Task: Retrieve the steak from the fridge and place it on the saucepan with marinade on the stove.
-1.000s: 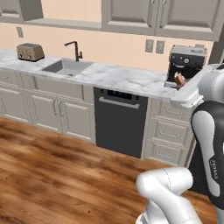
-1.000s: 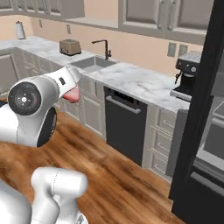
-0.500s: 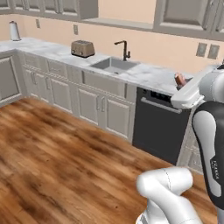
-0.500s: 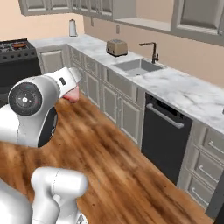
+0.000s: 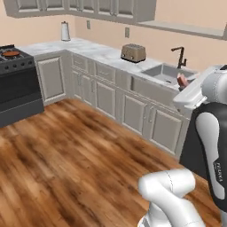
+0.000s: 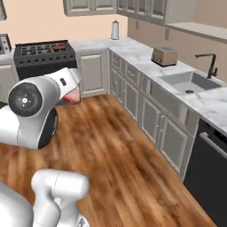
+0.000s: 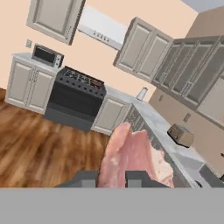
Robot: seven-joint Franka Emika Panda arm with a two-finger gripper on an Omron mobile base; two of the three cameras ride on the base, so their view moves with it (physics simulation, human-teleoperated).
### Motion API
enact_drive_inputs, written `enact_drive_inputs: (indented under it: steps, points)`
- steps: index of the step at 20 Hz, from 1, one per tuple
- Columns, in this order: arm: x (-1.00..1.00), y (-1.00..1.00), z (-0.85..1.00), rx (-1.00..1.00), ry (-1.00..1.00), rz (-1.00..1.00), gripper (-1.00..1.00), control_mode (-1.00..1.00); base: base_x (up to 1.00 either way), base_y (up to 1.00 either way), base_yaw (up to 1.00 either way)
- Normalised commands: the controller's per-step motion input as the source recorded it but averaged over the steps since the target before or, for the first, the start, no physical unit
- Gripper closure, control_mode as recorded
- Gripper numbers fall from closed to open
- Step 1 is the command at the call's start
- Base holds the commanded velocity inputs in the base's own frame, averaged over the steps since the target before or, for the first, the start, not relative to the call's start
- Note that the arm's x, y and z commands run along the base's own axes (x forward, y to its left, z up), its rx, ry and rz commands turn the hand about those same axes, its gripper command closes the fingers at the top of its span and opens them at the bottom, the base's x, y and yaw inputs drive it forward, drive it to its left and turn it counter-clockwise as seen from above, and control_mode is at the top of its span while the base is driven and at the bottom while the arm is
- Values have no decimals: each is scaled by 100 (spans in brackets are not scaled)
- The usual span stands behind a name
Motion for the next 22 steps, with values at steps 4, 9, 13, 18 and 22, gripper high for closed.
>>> enact_drive_inputs:
  steps: [4,9,13,18,22]
  points:
    - [0,0,0,0,0,0,100,100,100,33,32]
    - [0,0,0,0,0,0,100,100,100,16,30]
    - [0,0,0,0,0,0,100,100,100,5,27]
    - [0,0,0,0,0,0,100,100,100,0,29]
    - [0,0,0,0,0,0,100,100,100,0,30]
